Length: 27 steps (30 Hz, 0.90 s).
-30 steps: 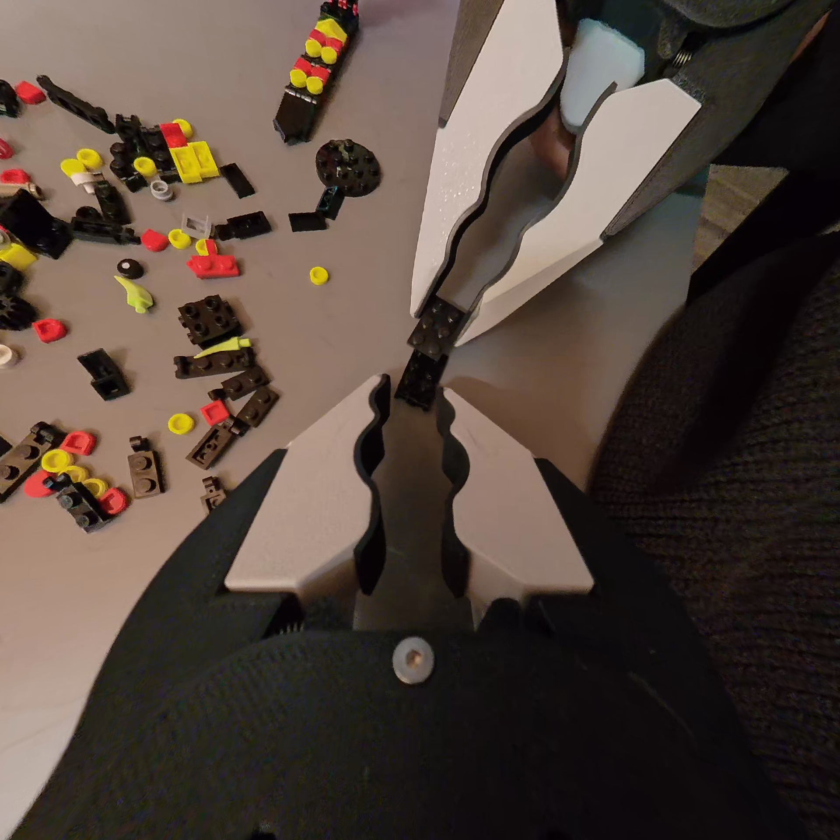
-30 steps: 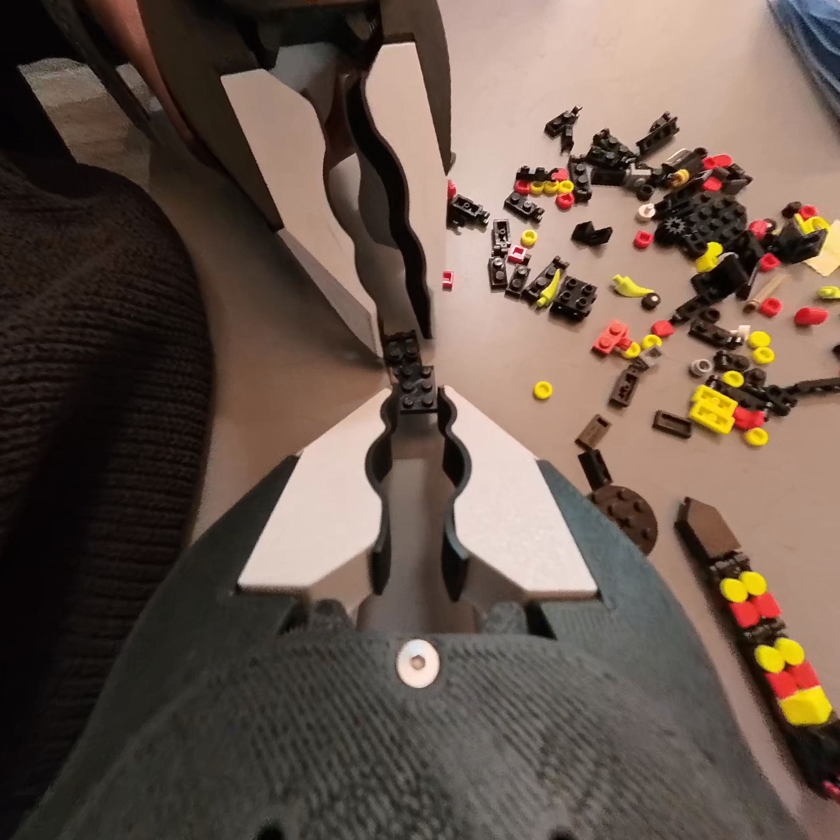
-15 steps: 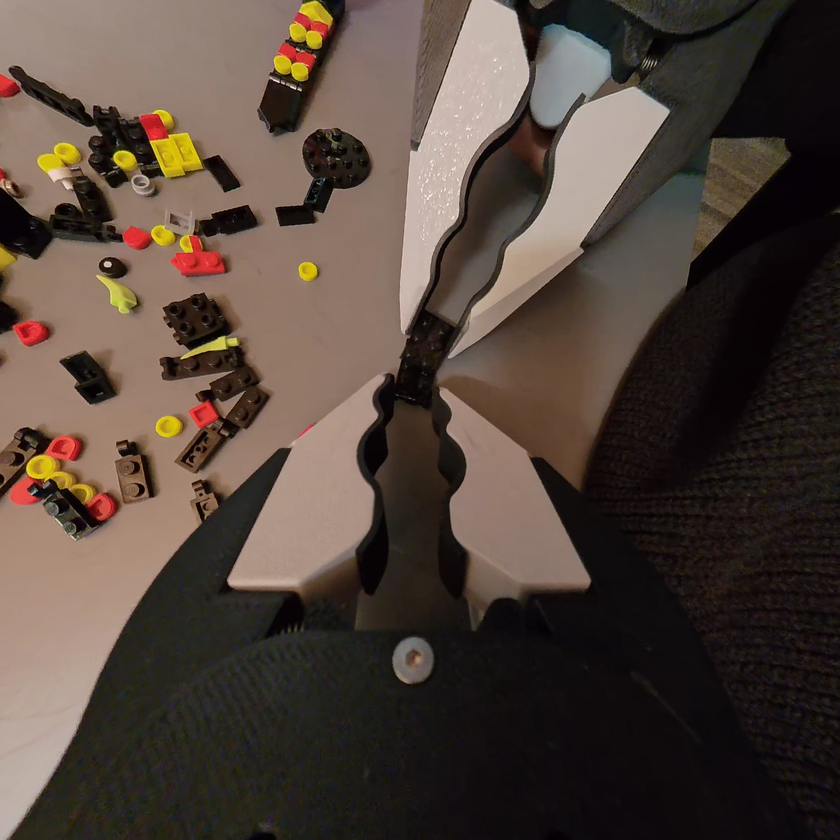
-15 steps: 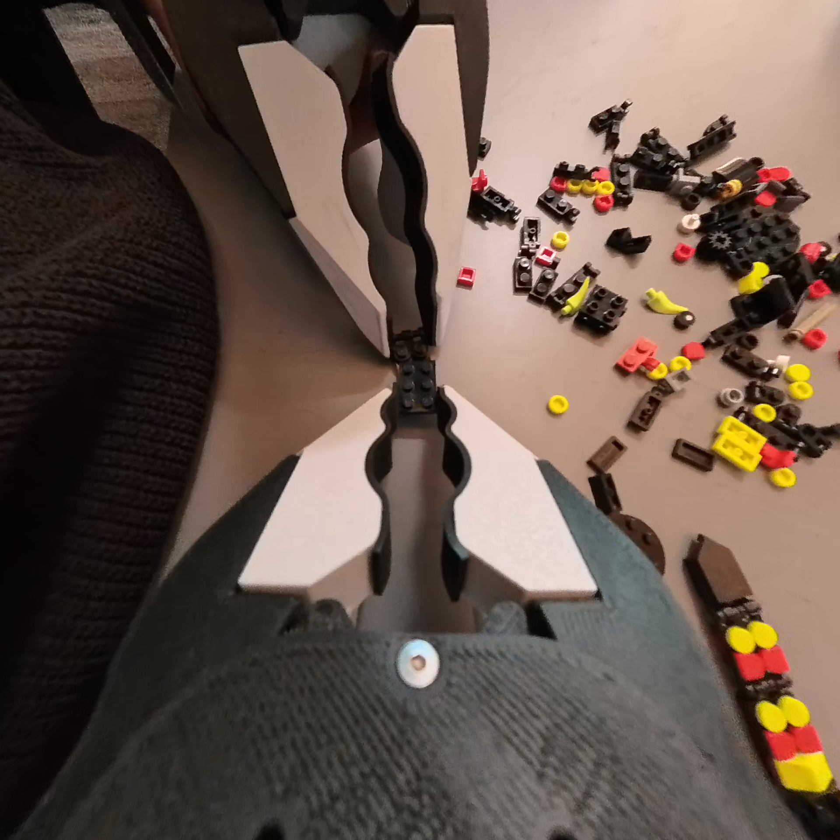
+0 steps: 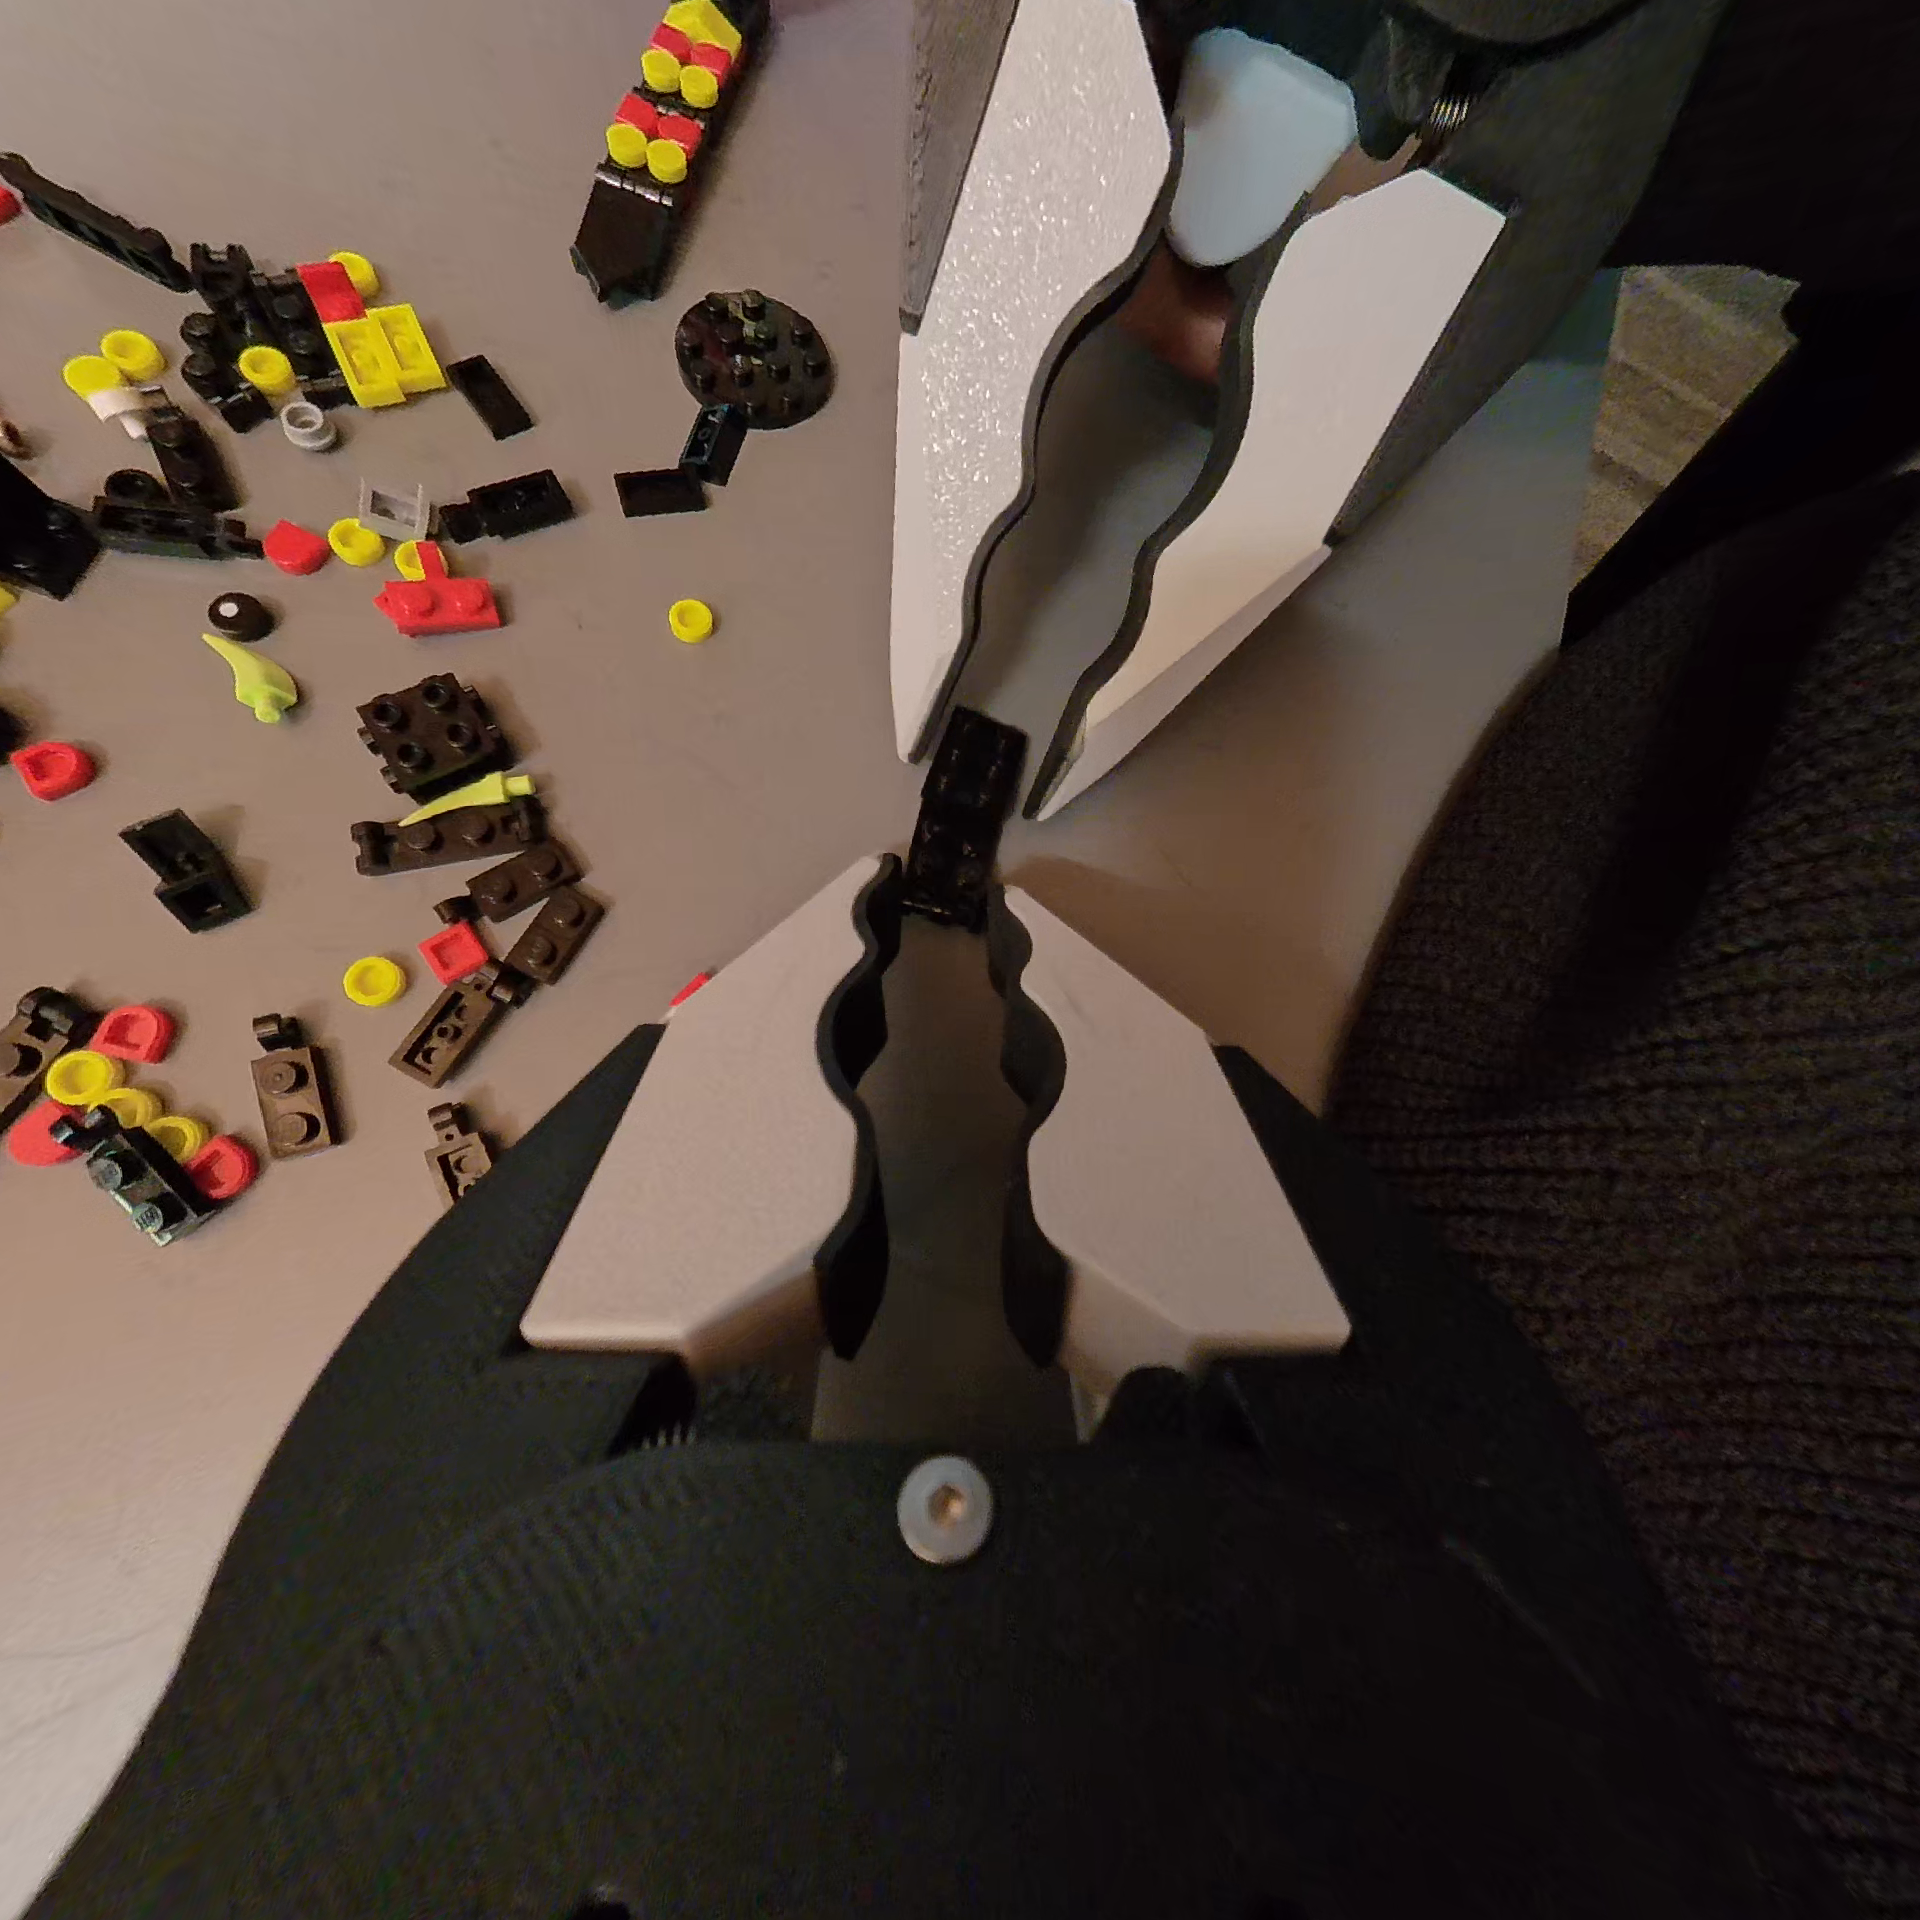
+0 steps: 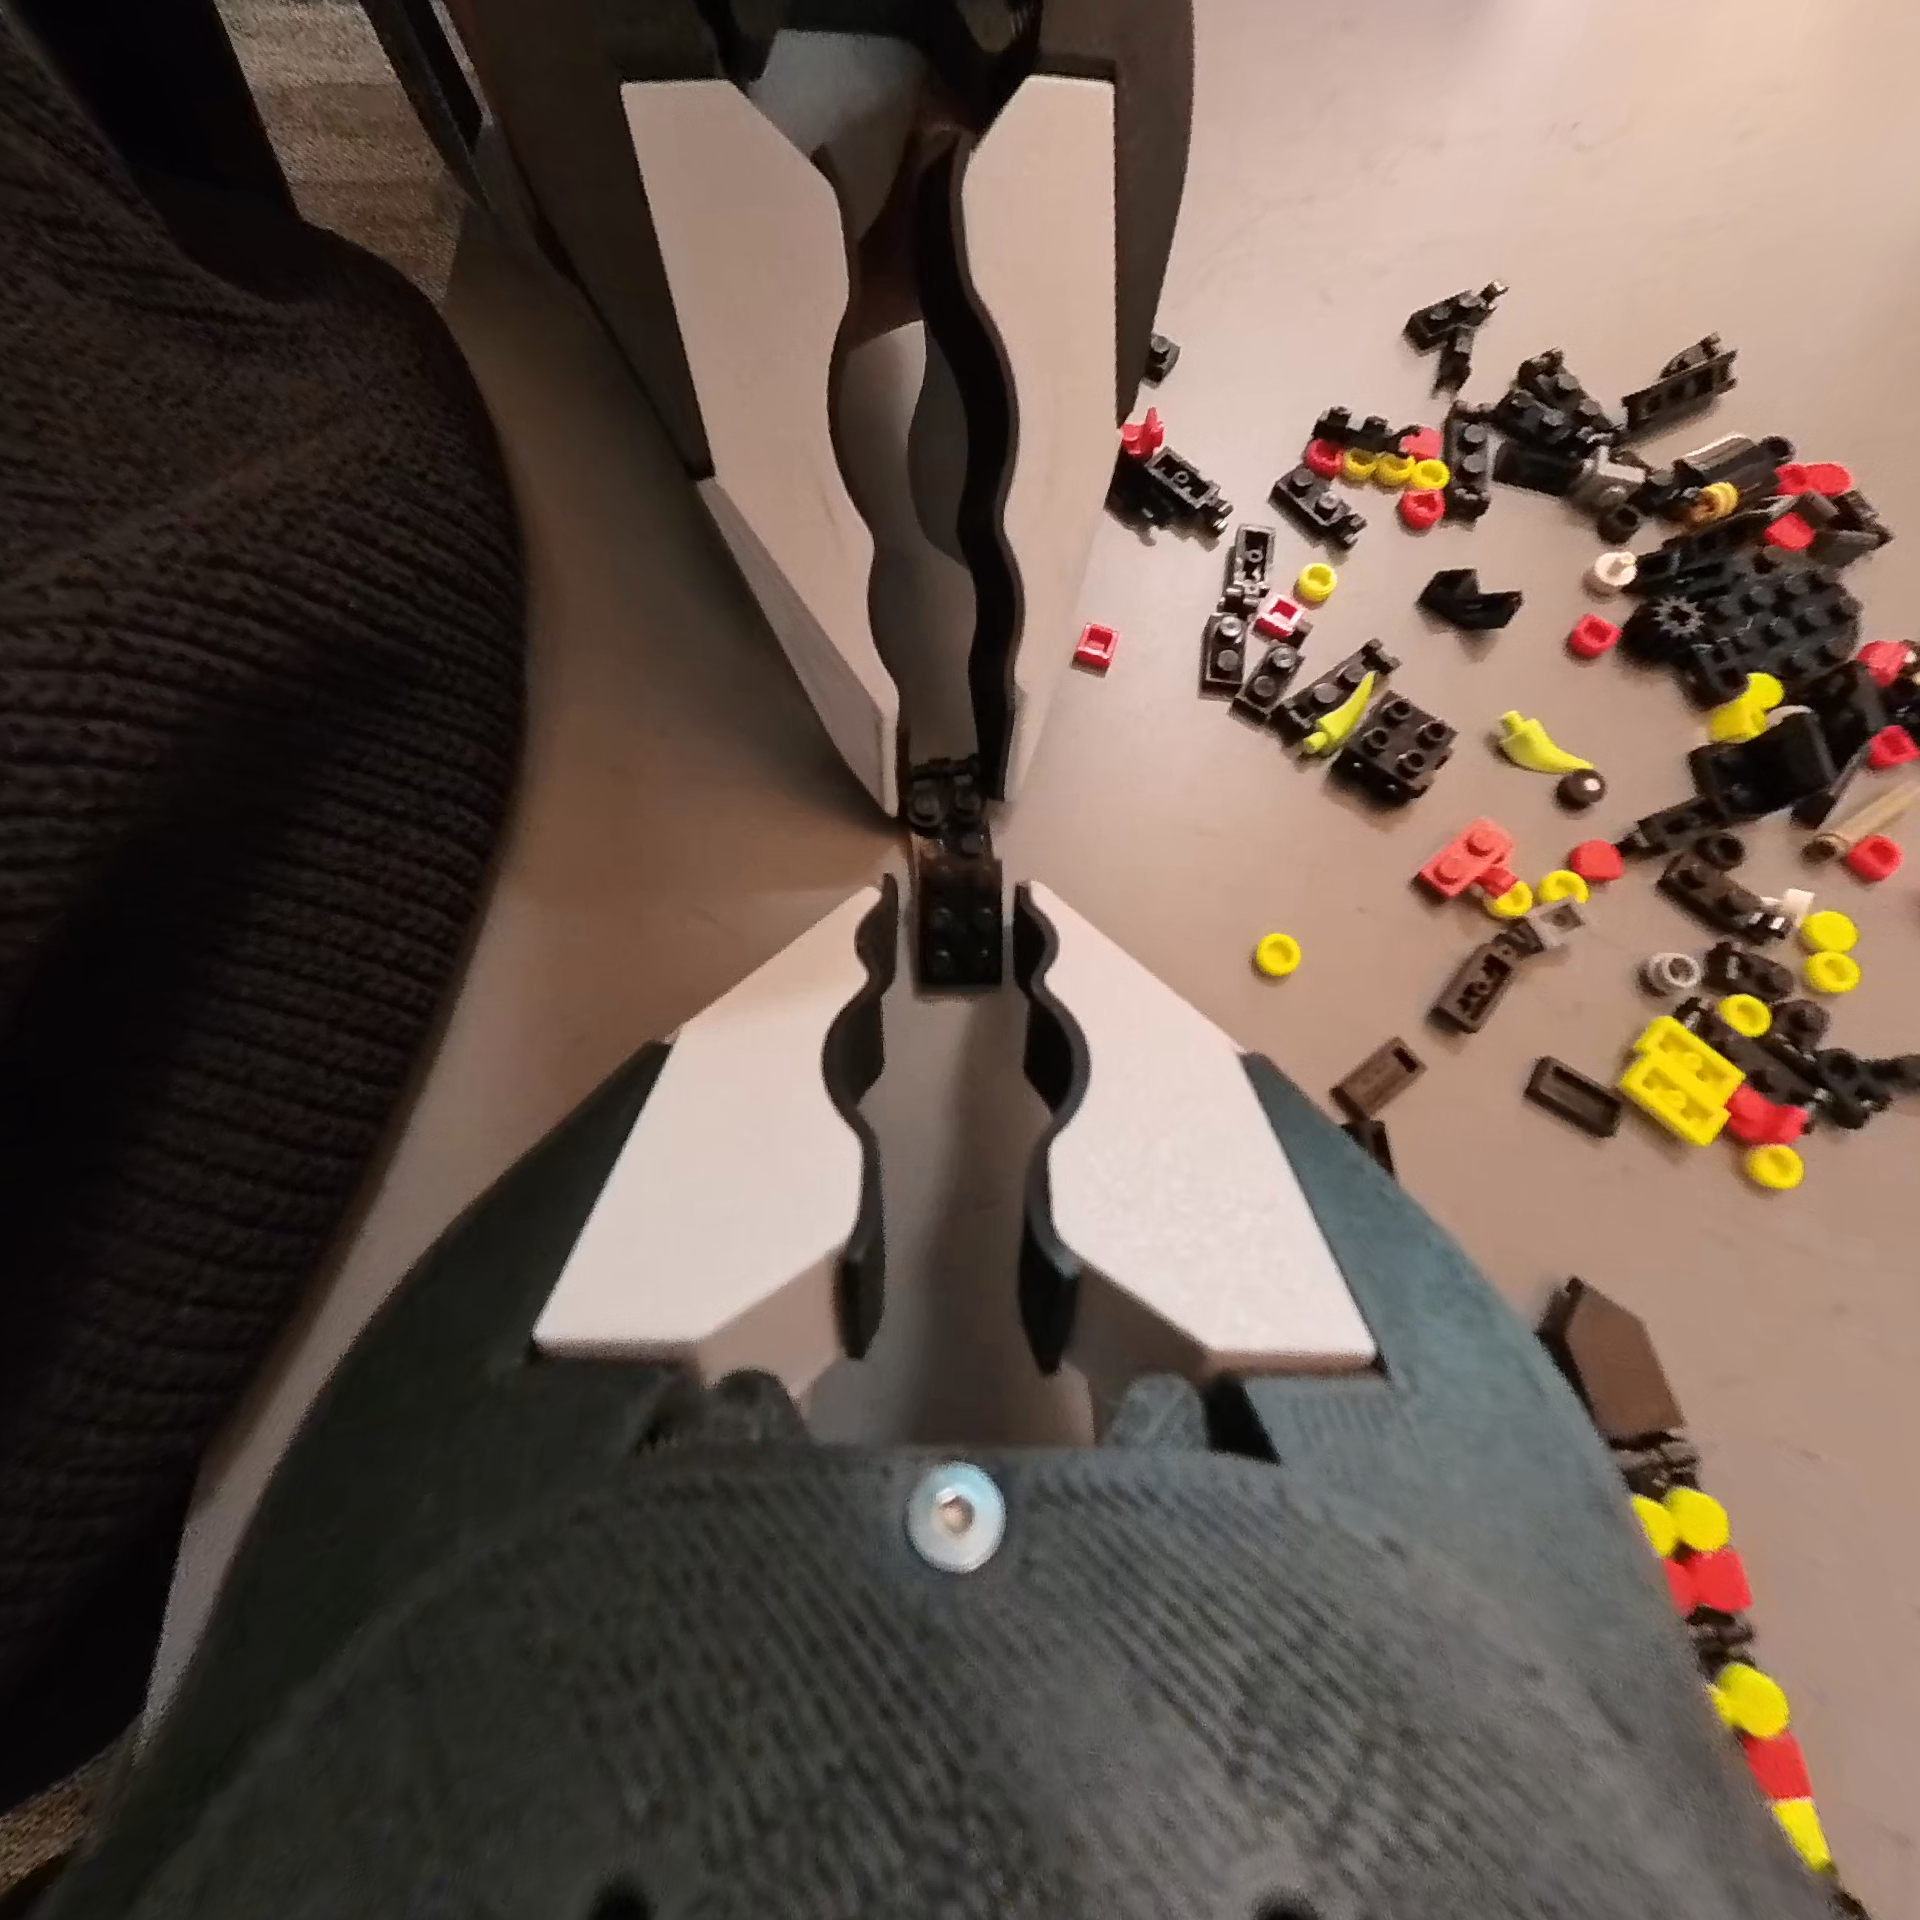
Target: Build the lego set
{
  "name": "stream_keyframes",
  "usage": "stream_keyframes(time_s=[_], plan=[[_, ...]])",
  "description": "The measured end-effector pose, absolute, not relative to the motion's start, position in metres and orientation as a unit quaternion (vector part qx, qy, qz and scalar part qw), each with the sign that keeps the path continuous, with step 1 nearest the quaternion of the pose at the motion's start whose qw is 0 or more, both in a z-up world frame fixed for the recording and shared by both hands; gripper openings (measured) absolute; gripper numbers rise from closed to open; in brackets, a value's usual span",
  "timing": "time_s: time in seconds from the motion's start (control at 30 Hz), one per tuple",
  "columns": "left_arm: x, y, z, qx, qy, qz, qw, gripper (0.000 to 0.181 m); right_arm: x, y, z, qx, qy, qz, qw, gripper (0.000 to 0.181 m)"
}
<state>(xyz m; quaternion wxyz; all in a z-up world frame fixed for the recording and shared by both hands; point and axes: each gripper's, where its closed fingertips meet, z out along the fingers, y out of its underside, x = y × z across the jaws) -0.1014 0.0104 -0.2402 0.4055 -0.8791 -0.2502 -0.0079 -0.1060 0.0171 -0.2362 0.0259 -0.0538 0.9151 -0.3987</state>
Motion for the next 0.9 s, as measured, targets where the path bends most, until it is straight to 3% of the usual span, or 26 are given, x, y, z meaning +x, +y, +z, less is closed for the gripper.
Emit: stream_keyframes(time_s=[0.23,0.9], plan=[[-0.101,0.010,-0.240,-0.879,-0.251,-0.008,0.405,0.014,-0.103,0.020,-0.227,-0.052,0.907,-0.415,0.043,0.028],[-0.101,0.010,-0.241,-0.880,-0.250,-0.009,0.404,0.014,-0.109,0.019,-0.233,-0.040,0.913,-0.404,0.039,0.010]])
